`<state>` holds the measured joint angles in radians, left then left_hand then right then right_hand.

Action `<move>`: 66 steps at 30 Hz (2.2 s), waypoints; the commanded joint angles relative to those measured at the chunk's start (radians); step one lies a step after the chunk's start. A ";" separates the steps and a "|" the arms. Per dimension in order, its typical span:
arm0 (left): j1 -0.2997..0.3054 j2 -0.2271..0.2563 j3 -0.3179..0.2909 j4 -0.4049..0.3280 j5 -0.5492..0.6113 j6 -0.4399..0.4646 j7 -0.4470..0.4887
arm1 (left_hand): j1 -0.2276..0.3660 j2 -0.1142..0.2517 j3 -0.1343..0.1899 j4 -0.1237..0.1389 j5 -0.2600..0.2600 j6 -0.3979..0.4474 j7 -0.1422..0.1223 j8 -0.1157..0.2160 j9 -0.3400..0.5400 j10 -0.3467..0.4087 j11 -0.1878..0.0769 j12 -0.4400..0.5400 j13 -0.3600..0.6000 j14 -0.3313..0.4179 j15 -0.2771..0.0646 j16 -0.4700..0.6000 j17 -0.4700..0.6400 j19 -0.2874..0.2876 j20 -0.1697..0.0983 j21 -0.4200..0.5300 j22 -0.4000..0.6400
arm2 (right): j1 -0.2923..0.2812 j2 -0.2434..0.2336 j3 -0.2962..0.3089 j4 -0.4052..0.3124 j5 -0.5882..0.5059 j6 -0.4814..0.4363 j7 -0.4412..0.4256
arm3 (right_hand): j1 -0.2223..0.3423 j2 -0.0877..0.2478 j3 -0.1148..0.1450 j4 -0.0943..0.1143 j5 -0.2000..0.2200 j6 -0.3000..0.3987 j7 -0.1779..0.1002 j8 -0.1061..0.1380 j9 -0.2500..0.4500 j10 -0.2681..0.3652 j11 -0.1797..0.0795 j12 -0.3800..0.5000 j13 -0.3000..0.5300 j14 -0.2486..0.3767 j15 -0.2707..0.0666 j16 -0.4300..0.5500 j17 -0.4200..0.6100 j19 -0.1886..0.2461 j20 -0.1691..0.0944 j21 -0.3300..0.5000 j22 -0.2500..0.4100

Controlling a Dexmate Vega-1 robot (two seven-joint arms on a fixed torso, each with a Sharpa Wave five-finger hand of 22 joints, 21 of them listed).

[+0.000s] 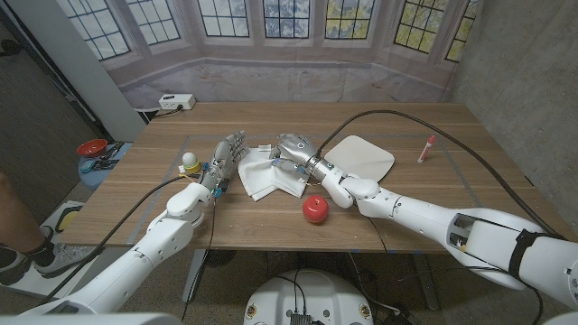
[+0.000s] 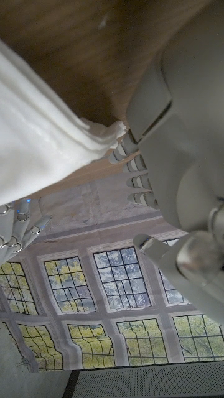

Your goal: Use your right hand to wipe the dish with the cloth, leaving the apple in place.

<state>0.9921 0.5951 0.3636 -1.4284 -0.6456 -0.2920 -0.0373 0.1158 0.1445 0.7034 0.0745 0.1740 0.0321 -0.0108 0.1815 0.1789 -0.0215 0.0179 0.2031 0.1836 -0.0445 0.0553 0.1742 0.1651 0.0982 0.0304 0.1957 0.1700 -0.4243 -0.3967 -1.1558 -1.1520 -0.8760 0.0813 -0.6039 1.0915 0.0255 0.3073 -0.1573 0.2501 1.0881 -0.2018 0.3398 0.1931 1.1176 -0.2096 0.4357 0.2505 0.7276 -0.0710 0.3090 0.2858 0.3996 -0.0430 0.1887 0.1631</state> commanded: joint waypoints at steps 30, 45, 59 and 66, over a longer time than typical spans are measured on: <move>-0.019 -0.004 0.010 0.019 0.004 0.011 -0.008 | 0.010 0.004 0.003 -0.005 -0.003 0.013 0.003 0.005 0.004 -0.001 0.002 0.001 0.005 0.005 0.004 0.001 0.003 0.007 0.002 -0.001 0.004 | -0.068 -0.094 0.096 -0.201 -0.051 -0.075 0.011 | 0.016 0.003 -0.023 0.004 -0.010 0.017 -0.001 -0.002 0.001 0.012 -0.002 -0.009 0.001 0.008 -0.163 -0.004 0.006 0.004 -0.049 -0.004 0.002; -0.032 -0.007 0.015 0.033 0.004 0.017 -0.017 | 0.010 0.004 0.003 -0.005 -0.003 0.013 0.004 0.005 0.004 -0.002 0.002 0.000 0.005 0.005 0.005 0.002 0.003 0.007 0.002 -0.001 0.004 | -0.082 -0.121 0.128 -0.238 -0.069 -0.085 0.033 | 0.019 0.006 -0.028 0.004 -0.012 0.016 0.000 -0.005 0.001 0.011 -0.002 -0.014 0.001 0.005 -0.163 -0.007 0.006 0.004 -0.049 -0.004 0.002; -0.049 -0.008 0.021 0.050 0.005 0.020 -0.032 | 0.011 0.002 0.002 -0.007 -0.003 0.014 0.002 0.005 0.004 -0.001 0.001 0.000 0.005 0.005 0.004 0.001 0.003 0.007 0.001 -0.001 0.004 | -0.108 -0.167 0.159 -0.296 -0.089 -0.114 0.075 | 0.016 0.009 -0.035 0.008 -0.014 0.016 0.000 -0.009 0.002 0.010 -0.002 -0.017 0.004 0.005 -0.162 -0.009 0.008 0.005 -0.049 -0.004 0.002; -0.056 -0.010 0.024 0.059 0.005 0.023 -0.039 | 0.011 0.002 0.002 -0.008 -0.004 0.013 0.002 0.005 0.004 -0.001 0.000 0.000 0.005 0.005 0.004 0.001 0.003 0.007 0.001 -0.001 0.004 | -0.117 -0.185 0.175 -0.315 -0.094 -0.120 0.095 | 0.013 0.010 -0.037 0.009 -0.014 0.014 -0.001 -0.011 0.002 0.010 -0.002 -0.019 0.005 0.004 -0.162 -0.013 0.008 0.004 -0.048 -0.004 0.002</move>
<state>0.9483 0.5882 0.3831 -1.3834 -0.6410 -0.2727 -0.0649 0.1158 0.1445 0.7033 0.0746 0.1740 0.0376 -0.0053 0.1815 0.1789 -0.0215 0.0179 0.2031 0.1836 -0.0447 0.0554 0.1742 0.1651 0.0982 0.0304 0.1956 0.1700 -0.5265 -0.5531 -1.0043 -1.4343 -0.9593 -0.0250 -0.5401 1.1006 0.0344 0.2725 -0.1474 0.2349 1.0962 -0.2000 0.3267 0.1936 1.1212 -0.2132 0.4171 0.2541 0.7274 -0.0709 0.3020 0.2902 0.3994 -0.0429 0.1887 0.1632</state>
